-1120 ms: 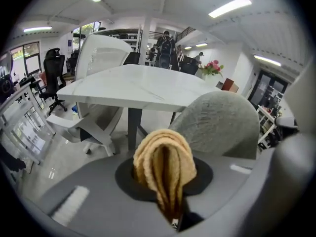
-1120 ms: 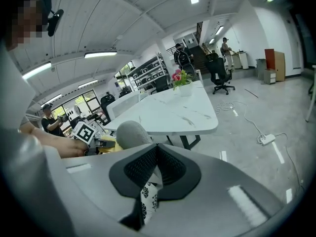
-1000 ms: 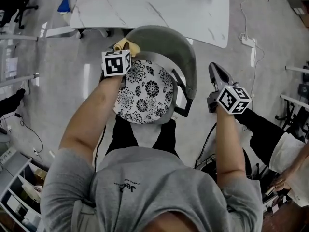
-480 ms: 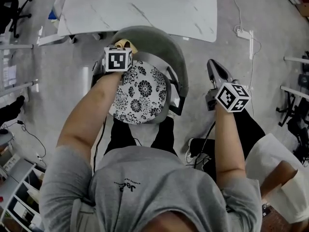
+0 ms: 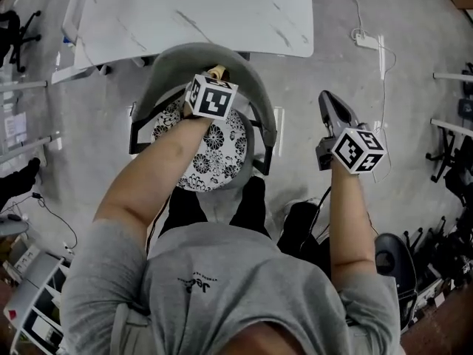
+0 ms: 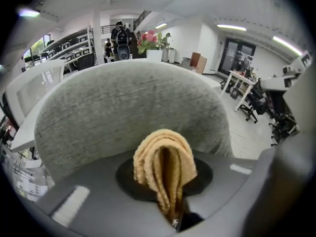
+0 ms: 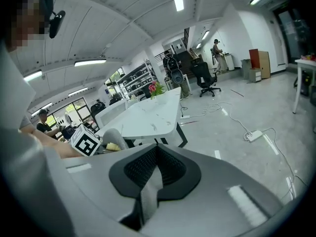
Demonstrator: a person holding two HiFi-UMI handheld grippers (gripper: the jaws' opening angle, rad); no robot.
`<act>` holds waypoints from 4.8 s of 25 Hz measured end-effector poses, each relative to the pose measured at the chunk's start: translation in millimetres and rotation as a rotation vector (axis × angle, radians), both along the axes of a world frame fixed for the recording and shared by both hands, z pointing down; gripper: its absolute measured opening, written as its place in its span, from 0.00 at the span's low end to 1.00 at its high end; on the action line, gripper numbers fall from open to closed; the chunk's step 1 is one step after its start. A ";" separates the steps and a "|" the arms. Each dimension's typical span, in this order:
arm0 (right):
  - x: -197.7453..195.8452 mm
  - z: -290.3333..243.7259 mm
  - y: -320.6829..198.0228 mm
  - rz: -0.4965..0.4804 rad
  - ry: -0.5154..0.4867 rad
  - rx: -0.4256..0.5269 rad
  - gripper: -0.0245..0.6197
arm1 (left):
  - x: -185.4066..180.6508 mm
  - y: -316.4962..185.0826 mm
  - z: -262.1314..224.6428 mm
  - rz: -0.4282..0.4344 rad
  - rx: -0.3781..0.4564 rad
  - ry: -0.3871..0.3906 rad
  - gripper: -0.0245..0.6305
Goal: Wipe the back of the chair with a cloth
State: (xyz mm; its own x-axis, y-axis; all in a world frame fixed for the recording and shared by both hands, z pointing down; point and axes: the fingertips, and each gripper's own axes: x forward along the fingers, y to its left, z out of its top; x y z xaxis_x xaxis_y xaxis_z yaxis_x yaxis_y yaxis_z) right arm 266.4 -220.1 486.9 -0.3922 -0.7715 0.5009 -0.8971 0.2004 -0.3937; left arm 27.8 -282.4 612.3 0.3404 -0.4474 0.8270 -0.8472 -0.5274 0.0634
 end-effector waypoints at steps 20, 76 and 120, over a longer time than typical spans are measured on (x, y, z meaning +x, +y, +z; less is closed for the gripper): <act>-15.7 -6.8 -2.0 -0.026 -0.008 0.002 0.04 | 43.8 64.3 -5.7 0.140 -0.068 0.341 0.20; 12.9 3.0 22.7 0.008 -0.030 0.006 0.04 | 83.8 63.9 25.0 0.266 -0.050 0.209 0.20; -72.7 12.8 -14.8 -0.094 0.013 0.009 0.04 | -188.5 23.2 123.6 -0.403 -0.062 0.124 0.20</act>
State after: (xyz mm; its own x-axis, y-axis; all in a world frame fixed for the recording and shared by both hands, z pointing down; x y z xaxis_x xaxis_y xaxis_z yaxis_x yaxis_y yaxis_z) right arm 193.7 -234.8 499.7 -0.4568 -0.7361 0.4995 -0.8791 0.2875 -0.3803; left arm -160.7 -259.2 735.9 0.2469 -0.5157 0.8204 -0.9689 -0.1474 0.1989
